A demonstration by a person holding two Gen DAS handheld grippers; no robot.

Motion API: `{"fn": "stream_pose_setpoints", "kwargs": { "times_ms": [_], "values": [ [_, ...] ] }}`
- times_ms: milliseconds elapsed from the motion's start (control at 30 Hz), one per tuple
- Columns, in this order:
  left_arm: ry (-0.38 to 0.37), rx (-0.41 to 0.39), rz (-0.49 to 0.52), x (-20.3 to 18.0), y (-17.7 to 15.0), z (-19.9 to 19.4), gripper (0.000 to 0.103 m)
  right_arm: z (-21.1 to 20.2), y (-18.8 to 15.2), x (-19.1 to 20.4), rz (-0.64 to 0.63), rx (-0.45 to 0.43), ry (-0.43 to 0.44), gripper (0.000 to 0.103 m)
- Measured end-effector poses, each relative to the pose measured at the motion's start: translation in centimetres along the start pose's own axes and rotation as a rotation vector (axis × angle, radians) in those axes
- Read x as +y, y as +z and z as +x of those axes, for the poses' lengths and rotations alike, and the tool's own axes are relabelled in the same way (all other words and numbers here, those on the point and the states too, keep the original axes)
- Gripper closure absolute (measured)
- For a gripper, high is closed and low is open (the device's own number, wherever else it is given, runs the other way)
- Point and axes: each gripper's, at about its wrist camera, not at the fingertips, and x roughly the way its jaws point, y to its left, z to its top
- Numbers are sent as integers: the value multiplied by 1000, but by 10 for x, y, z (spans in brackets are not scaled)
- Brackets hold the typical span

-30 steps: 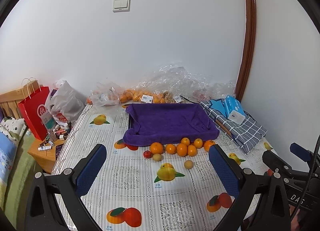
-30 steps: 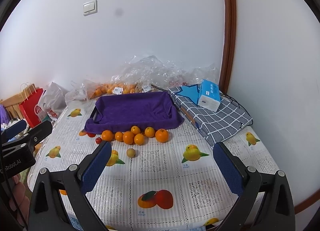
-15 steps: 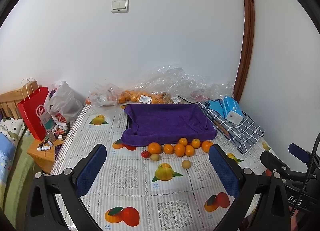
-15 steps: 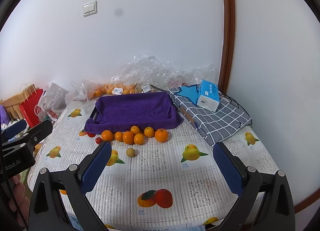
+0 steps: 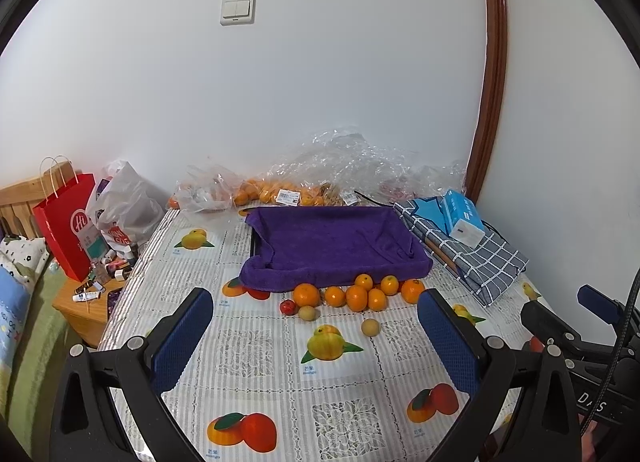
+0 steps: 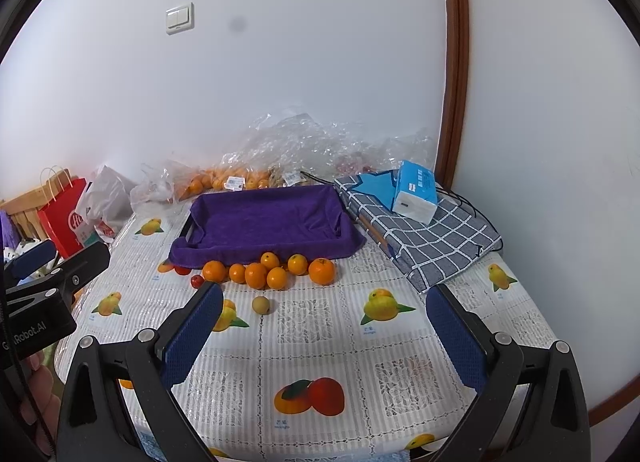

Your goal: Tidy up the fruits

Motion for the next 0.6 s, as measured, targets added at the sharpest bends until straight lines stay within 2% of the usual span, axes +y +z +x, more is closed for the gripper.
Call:
{"fn": "stream_pose_setpoints", "kwargs": {
  "times_ms": [333, 600],
  "values": [
    [-11, 7, 7, 2, 0, 7, 0, -5, 3, 1, -4, -17, 4, 3],
    [-10, 29, -2, 11, -5, 27, 0, 18, 1, 6, 3, 12, 13, 3]
  ]
}}
